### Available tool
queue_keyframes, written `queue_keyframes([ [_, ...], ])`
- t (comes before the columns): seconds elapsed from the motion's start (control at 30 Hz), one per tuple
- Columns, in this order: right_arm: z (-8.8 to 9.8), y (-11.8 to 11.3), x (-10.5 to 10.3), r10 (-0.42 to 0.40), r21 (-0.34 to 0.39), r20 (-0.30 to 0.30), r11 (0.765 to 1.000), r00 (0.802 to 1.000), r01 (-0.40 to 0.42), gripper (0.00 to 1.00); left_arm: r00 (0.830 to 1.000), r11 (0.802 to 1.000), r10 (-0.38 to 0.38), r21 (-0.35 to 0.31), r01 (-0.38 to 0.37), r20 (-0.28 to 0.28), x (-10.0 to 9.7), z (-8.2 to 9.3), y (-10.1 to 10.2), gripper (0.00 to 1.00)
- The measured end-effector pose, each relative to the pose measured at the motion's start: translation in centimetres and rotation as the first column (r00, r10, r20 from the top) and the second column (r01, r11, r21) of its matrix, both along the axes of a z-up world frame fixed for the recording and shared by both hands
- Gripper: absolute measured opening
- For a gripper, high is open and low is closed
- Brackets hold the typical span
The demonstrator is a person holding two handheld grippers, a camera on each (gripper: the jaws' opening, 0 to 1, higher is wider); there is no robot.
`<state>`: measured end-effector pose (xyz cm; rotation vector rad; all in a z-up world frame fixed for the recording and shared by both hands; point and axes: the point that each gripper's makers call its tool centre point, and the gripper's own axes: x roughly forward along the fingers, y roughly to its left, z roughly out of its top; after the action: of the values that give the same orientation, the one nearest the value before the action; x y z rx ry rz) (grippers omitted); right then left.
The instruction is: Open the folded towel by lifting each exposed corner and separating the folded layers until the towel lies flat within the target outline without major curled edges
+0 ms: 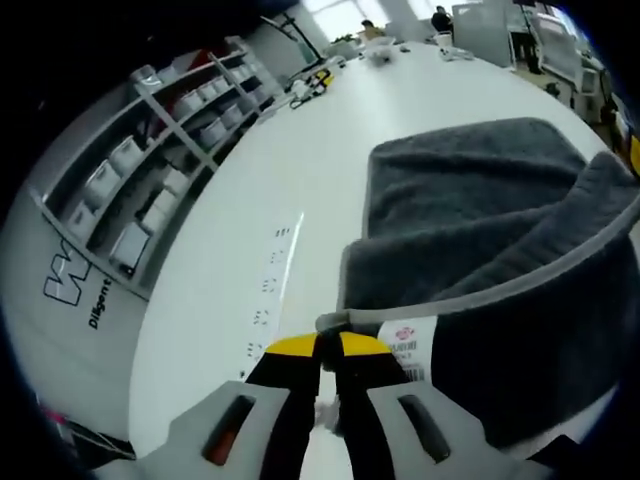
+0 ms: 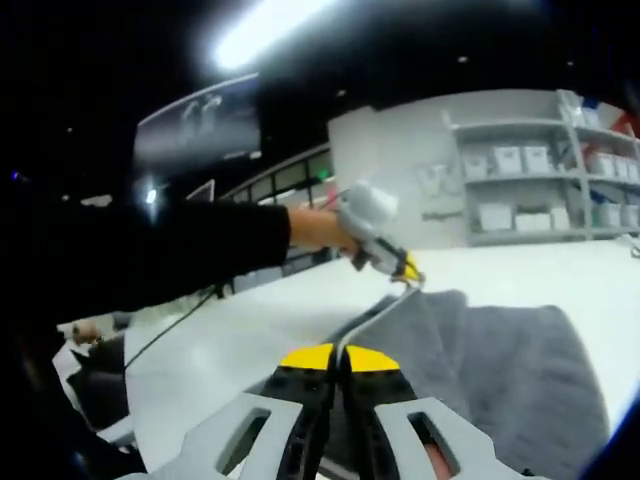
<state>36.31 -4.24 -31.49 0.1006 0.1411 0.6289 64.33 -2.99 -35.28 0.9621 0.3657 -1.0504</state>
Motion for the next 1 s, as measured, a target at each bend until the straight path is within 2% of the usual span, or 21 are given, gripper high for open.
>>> queue_keyframes([
  [0.27, 0.7, 2.0, 0.1, 0.034, -0.016, 0.012, 0.999, 0.999, -0.034, 0.00, 0.999, 1.000, -0.014, -0.019, 0.014, 0.030, 0.0, 1.1, 0.6, 0.02],
  [0.33, 0.7, 2.7, 0.1, 0.048, -0.020, 0.015, 0.999, 0.999, -0.048, 0.00, 1.000, 1.000, 0.004, -0.020, -0.004, 0.016, 0.1, 1.1, 1.2, 0.02],
  [0.4, 0.7, 3.2, 0.1, 0.063, -0.027, 0.015, 0.998, 0.998, -0.063, 0.00, 0.999, 0.999, 0.042, -0.033, -0.042, -0.026, 0.0, 0.9, 1.9, 0.02],
  [0.6, 0.5, 2.7, -0.1, 0.083, -0.034, 0.016, 0.996, 0.996, -0.083, 0.00, 0.999, 0.996, 0.051, -0.073, -0.052, -0.016, 0.4, 1.9, 3.2, 0.02],
  [0.63, 0.6, 2.7, -0.3, 0.090, -0.032, 0.016, 0.996, 0.996, -0.089, 0.00, 0.999, 0.998, 0.047, -0.038, -0.048, -0.027, 0.2, 1.3, 3.8, 0.02],
  [0.67, 0.7, 2.7, -0.3, 0.092, -0.032, 0.017, 0.995, 0.996, -0.091, 0.00, 0.999, 0.999, 0.035, -0.019, -0.035, 0.002, 0.4, 1.5, 4.2, 0.03],
  [0.8, 0.5, 2.8, -0.3, 0.104, -0.035, 0.018, 0.994, 0.994, -0.103, 0.00, 0.998, 0.998, 0.057, -0.038, -0.057, -0.001, 0.9, 2.3, 5.8, 0.02],
  [0.83, 0.7, 5.3, 0.4, 0.107, -0.041, 0.016, 0.994, 0.994, -0.106, 0.00, 0.998, 0.997, 0.063, -0.038, -0.063, -0.001, 1.0, 2.4, 6.2, 0.02],
  [0.87, 0.7, 6.1, 0.6, 0.111, -0.042, 0.015, 0.993, 0.994, -0.110, 0.00, 0.998, 0.997, 0.068, -0.032, -0.068, 0.001, 1.1, 2.3, 6.6, 0.02],
  [1.0, 0.7, 5.8, 0.2, 0.126, -0.042, 0.017, 0.991, 0.992, -0.125, 0.00, 0.998, 0.998, 0.065, -0.018, -0.065, 0.008, 1.0, 1.6, 7.5, 0.02],
])
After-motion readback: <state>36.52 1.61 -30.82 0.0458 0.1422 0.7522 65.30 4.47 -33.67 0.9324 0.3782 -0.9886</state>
